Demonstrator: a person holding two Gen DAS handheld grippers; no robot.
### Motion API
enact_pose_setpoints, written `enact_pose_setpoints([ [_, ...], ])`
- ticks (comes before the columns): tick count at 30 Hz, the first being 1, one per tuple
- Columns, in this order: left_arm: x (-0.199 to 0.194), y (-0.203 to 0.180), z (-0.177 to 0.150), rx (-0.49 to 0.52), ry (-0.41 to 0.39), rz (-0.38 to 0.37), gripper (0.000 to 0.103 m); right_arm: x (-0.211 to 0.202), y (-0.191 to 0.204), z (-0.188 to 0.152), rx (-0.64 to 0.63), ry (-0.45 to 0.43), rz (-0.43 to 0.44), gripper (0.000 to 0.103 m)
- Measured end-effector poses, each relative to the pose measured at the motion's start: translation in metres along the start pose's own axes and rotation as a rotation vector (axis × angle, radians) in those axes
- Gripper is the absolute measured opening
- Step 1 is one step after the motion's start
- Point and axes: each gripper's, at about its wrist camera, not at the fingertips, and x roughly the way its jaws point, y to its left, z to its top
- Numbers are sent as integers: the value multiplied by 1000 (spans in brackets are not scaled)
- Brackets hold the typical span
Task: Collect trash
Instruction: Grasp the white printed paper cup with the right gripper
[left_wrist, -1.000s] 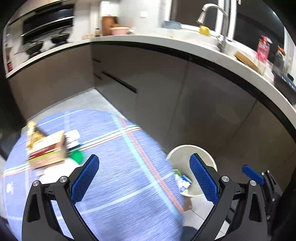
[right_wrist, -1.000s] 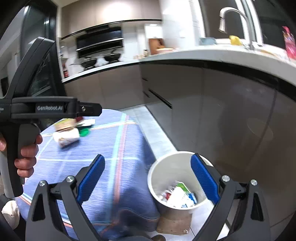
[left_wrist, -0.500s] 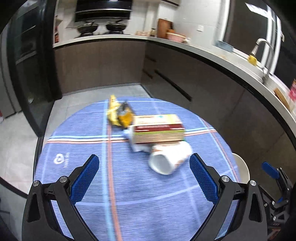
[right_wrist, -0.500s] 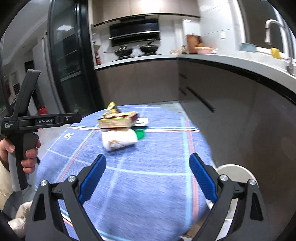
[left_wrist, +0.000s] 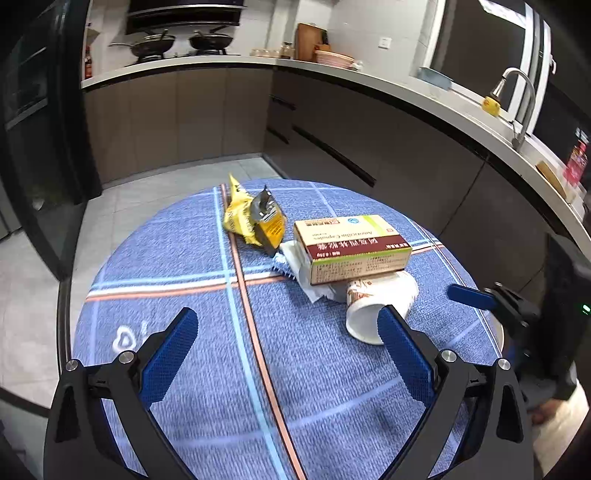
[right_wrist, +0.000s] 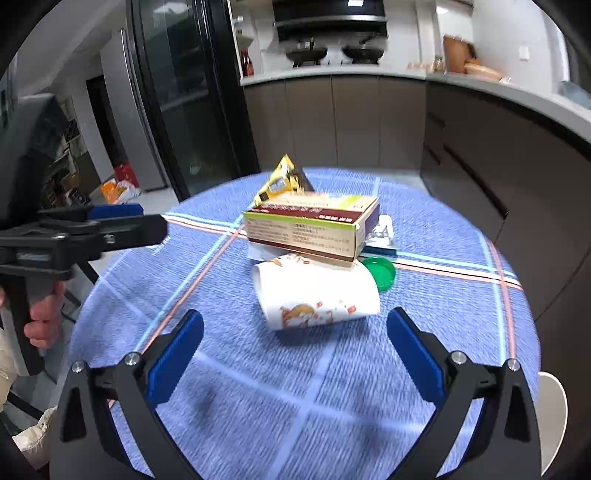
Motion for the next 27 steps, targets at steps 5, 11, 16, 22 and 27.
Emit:
enact_pose_setpoints([
  [5,18,-3,12,60,-3,-23,95,27,-14,11,-26,51,38,100],
  [11,46,-5,22,81,42,-51,95,48,-20,13,-54,98,65,99],
  [16,67,-5,33,25,63,-88,95,46,-17,0,-52,121,68,79],
  [22,78,-16,39,41,71,-108,95,19,-22,-17,-36,105,38,79],
  [27,88,-30,40,83,81,-119,93,-13,-35,-43,26,85,-1,79],
])
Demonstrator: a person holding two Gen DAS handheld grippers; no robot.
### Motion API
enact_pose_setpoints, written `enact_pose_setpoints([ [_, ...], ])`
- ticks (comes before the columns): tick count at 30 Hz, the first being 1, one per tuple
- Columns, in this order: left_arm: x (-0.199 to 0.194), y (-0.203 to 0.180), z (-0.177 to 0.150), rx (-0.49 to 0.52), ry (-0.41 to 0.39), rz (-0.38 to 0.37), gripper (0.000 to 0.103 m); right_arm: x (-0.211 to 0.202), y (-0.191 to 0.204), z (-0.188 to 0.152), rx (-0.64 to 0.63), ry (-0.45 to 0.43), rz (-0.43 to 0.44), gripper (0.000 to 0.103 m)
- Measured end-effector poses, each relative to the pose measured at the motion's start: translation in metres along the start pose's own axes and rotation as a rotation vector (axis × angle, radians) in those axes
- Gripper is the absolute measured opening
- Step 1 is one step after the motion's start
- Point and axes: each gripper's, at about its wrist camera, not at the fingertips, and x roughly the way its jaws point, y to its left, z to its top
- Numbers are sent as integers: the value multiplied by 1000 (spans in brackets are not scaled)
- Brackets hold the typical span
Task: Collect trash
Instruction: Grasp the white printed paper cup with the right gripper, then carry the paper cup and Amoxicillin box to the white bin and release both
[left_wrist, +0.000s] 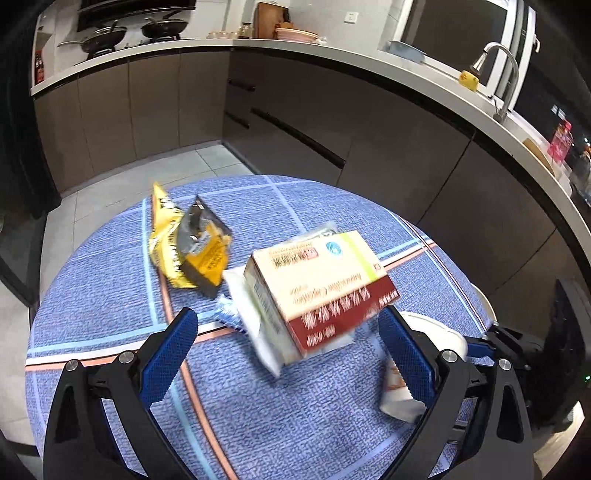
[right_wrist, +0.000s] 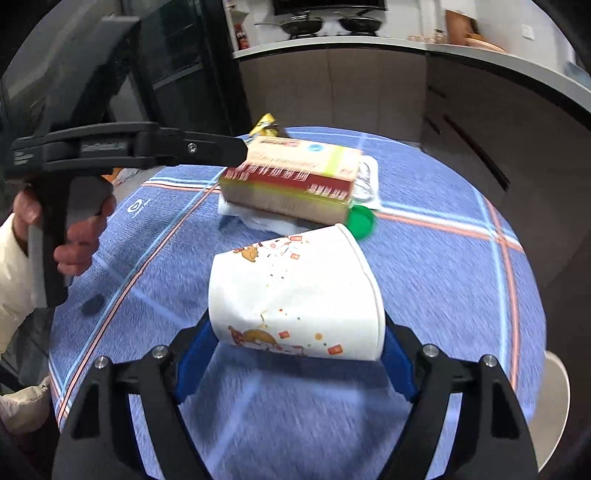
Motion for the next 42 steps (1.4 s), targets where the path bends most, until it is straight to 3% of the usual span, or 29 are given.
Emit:
enact_pose_setpoints([
  [3,7,-5,1,12,20,-17,75,-17,-7,-14,42,-18,-9,79],
  [7,11,-14,-4,27,66,-85,66,-34,-13,-24,64,-35,-24,79],
  [9,4,-21,-5,85,30,-39,69,-43,-16,-29,72,-45,-25,79],
  [12,-11,-27,4,155,-53,-28,95,-49,-15,-31,79,-59,-21,79],
  [14,-16,-31,16,206,-72,-76,95,-55,-15,-32,79,-69,-14,79],
  [17,-4,-33,41,269,-50,-82,95,-58,-12,-30,71,-77,-5,79],
  [22,50,-17,63,194,81,-121,95,-61,-15,-31,83,-76,0,79],
  [26,75,-12,55,177,153,-146,95,-54,-24,-30,95,-57,-6,79],
  [30,63,-12,35,151,172,-210,95,-53,-29,-28,108,-64,6,79],
  [32,55,-18,25,183,176,-234,95,-53,-29,-28,104,-70,7,79],
  [36,48,-40,3,310,203,-203,95,-55,-27,-30,103,-73,14,79],
  [42,51,-63,-9,407,214,-128,95,-63,-26,-32,95,-73,-23,79],
])
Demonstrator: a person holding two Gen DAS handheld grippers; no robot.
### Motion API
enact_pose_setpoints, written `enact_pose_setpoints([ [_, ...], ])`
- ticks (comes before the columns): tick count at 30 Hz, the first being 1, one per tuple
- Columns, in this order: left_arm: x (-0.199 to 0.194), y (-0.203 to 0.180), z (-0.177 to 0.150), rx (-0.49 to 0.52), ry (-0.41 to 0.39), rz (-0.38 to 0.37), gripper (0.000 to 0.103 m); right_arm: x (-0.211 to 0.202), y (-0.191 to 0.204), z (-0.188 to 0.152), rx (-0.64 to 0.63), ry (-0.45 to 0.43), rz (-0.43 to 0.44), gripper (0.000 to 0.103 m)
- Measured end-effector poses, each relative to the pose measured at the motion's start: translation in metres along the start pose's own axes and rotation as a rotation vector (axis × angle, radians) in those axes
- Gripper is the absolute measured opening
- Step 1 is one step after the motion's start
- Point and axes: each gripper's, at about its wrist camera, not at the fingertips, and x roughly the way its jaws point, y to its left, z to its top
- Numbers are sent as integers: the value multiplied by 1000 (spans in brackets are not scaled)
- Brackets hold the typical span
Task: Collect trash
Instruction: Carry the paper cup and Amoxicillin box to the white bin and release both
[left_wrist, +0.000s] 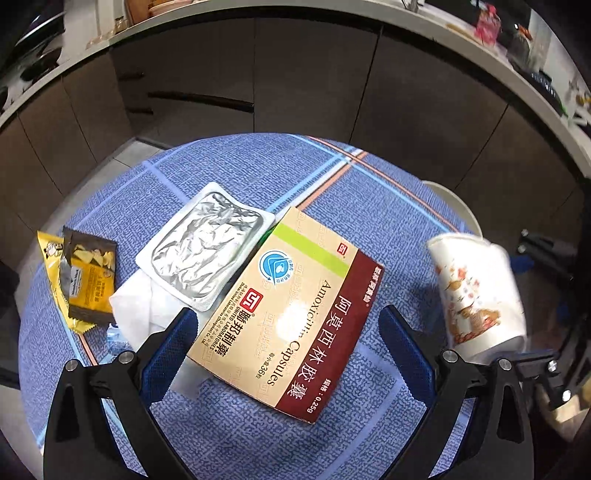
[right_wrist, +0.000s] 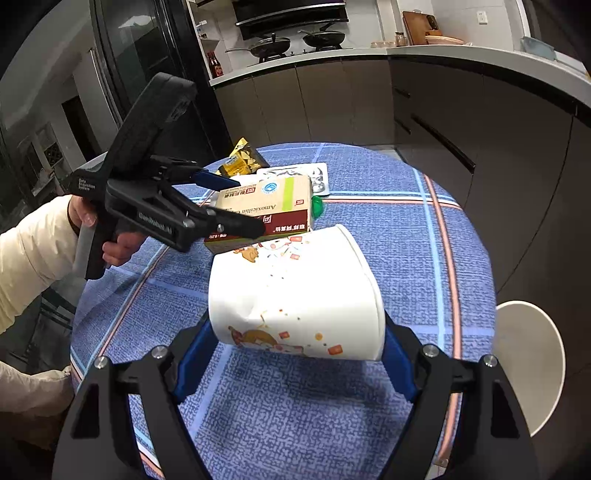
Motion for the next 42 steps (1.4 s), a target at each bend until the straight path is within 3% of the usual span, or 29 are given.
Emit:
enact_pose_setpoints([
  [5,5,-14,-3,68,20,9,95,-6,-4,-1,9,-7,-36,79],
  [18,15,-20,-1,-6,32,55,86,-17,-13,-7,52,-34,-62,79],
  [30,-66,-40,16,-67,-135,52,85,-74,-12,-9,45,-154,-109,79],
  [36,-93,-84,42,-50,-221,-5,85,-112,-34,-27,90,-213,-173,79],
  [42,-88,-139,73,-40,-268,-83,85,-133,-76,-56,159,-223,-263,79],
])
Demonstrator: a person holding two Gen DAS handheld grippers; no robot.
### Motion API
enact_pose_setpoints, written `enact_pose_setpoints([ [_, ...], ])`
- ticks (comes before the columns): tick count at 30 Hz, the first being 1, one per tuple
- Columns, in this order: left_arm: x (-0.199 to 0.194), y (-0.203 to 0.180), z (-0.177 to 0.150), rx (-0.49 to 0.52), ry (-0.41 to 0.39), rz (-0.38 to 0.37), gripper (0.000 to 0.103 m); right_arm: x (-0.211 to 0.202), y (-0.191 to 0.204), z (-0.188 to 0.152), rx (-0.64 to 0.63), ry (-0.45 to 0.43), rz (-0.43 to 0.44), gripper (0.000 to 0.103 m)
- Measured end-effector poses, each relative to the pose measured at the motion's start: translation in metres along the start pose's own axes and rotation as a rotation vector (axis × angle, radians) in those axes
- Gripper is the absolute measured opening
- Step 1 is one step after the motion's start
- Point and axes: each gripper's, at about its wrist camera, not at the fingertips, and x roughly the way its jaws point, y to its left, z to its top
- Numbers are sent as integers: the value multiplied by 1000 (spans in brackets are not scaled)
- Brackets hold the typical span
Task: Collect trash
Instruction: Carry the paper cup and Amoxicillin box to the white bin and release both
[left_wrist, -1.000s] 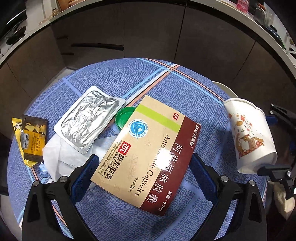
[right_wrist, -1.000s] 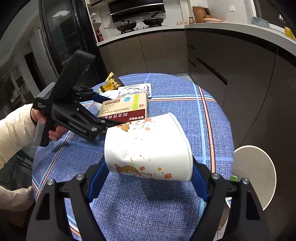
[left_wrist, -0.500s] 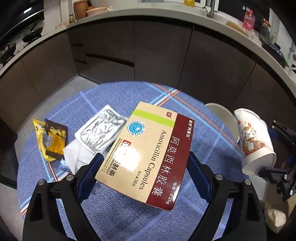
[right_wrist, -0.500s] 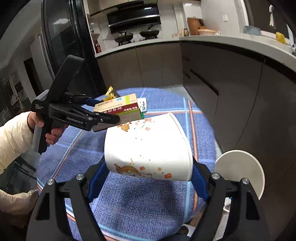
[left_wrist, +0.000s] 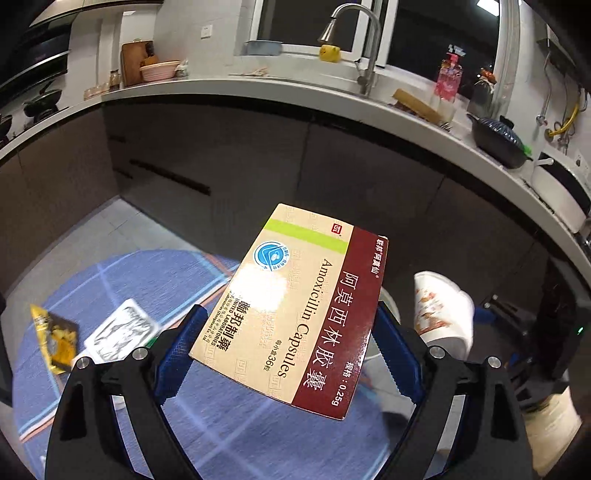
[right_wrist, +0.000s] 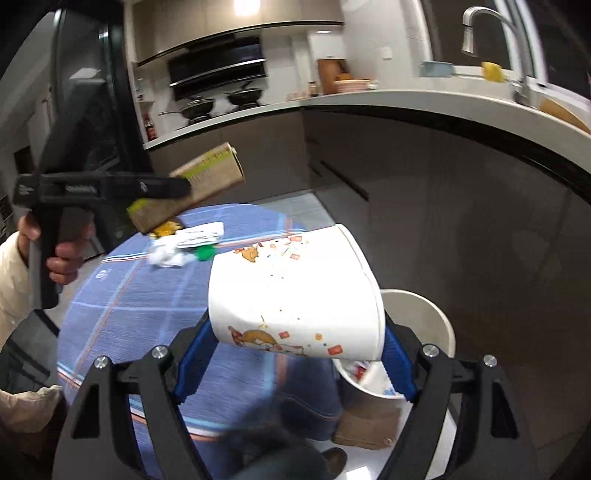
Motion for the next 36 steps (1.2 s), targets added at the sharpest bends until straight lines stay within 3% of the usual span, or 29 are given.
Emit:
enact_pose_setpoints([
  [7,63,-39,10,-53,39,-81,85,12,-54,-28,74,33,-96,79],
  [13,126,-58,10,-83,114,-125,85,45,-89,-51,116,81,-124,79],
  [26,230,-66,8,-135,240,-116,85,114,-119,-75,103,181,-112,79],
  [36,259,-65,3,-135,269,-85,85,142,-128,-80,93,217,-92,79],
])
